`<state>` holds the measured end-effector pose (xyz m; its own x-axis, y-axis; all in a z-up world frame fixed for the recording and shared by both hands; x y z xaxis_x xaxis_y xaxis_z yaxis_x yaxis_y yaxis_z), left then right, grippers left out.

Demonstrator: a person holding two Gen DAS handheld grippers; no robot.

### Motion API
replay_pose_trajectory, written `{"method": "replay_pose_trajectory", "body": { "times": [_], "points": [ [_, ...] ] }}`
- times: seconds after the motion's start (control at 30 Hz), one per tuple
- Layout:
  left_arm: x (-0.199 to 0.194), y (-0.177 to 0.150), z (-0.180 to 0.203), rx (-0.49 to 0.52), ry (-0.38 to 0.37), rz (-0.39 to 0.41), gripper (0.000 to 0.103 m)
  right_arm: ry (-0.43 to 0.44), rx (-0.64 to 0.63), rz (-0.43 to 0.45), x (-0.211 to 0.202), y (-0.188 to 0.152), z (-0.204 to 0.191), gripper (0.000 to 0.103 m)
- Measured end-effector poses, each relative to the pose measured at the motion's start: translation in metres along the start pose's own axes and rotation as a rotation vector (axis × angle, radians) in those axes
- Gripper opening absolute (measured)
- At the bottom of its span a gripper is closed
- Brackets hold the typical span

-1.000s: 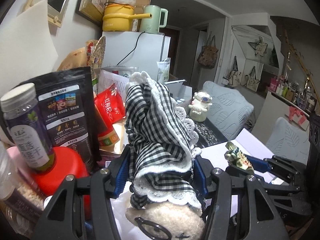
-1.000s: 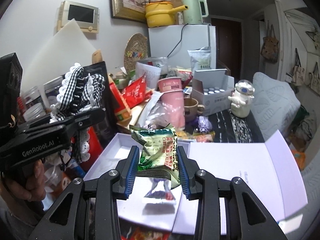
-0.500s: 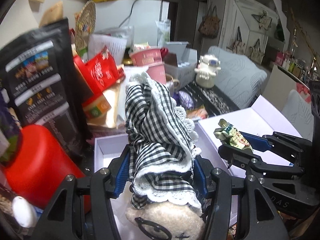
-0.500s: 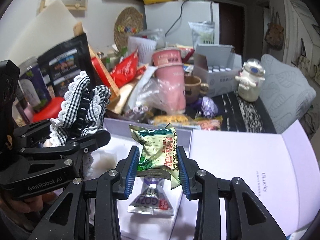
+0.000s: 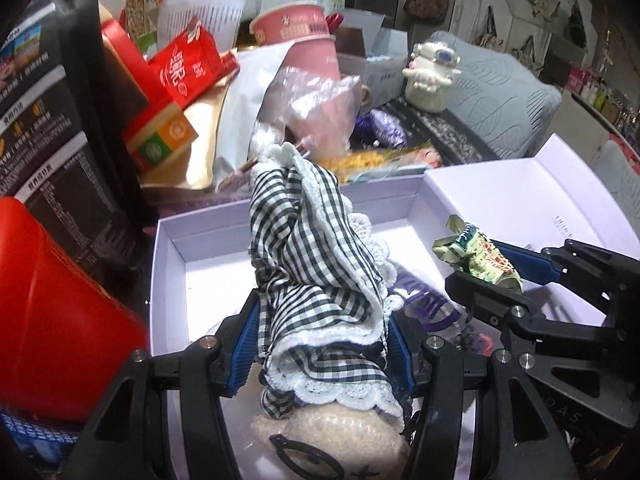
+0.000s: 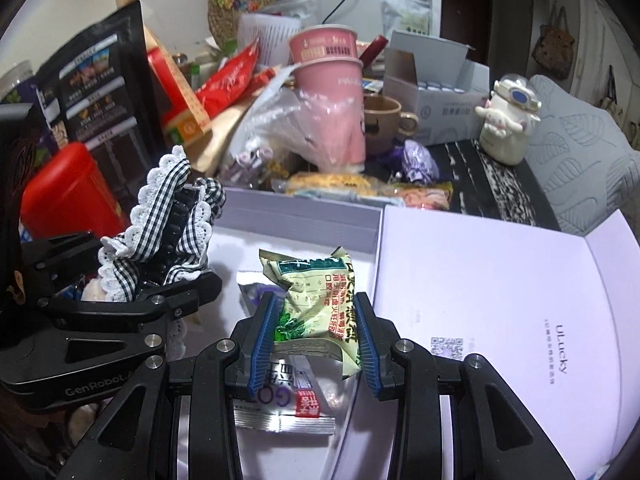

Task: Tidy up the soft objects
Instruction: 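Lower the doll and green packet into the box and open both tools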

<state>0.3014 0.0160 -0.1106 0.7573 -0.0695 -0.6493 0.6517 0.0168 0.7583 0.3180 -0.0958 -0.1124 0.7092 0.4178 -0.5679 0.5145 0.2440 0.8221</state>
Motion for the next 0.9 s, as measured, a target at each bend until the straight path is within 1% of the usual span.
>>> {"method": "replay_pose_trajectory", "body": {
  "times": [0.1,0.23,0.37,0.47,0.57,0.6,0.63,0.73,0.83,0.9],
  "points": [
    [0.007,-0.003,-0.002,0.009,0.033,-0.02,0.055,0.001,-0.015,-0.018,0.005,-0.005,-0.004,0.038],
    [0.011,-0.003,-0.002,0.016,0.035,-0.028,0.056,-0.012,-0.026,-0.02,0.006,-0.006,-0.004,0.039],
    [0.014,-0.004,-0.002,0.033,0.081,-0.04,0.057,-0.014,-0.02,-0.029,0.007,-0.007,-0.003,0.04],
    [0.012,-0.003,-0.003,0.014,0.077,-0.045,0.059,-0.014,-0.015,-0.032,0.004,-0.006,-0.002,0.04],
    [0.005,0.0,-0.003,-0.006,0.079,-0.027,0.061,-0.019,-0.009,-0.024,-0.001,-0.003,-0.001,0.044],
    [0.001,0.002,-0.003,-0.012,0.078,-0.017,0.062,-0.025,-0.006,-0.018,-0.003,-0.002,0.0,0.048],
    [-0.002,0.002,-0.003,-0.015,0.077,-0.01,0.064,-0.028,-0.002,-0.009,-0.007,-0.001,0.001,0.049],
    [-0.017,0.007,-0.001,-0.008,0.087,0.021,0.069,-0.019,0.015,0.005,-0.017,0.001,0.002,0.049],
    [-0.03,0.012,0.003,0.016,0.111,0.05,0.07,-0.018,0.015,0.018,-0.028,0.005,0.0,0.049],
    [-0.039,0.016,0.003,0.003,0.099,0.063,0.07,-0.021,0.02,0.029,-0.035,0.009,-0.001,0.049]
  ]
}}
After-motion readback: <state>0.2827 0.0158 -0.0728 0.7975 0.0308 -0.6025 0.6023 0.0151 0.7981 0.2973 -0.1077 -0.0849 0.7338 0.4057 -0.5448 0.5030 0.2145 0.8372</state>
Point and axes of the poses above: each gripper's, at about its wrist camera, not at the fingertips, and x roughly the way its jaws point, z to its right, y to its top, the point moved 6 cm from there along x, roughly the way its jaws point, and after that the axes turned 12 degrees about z, right-handed, at the moved point
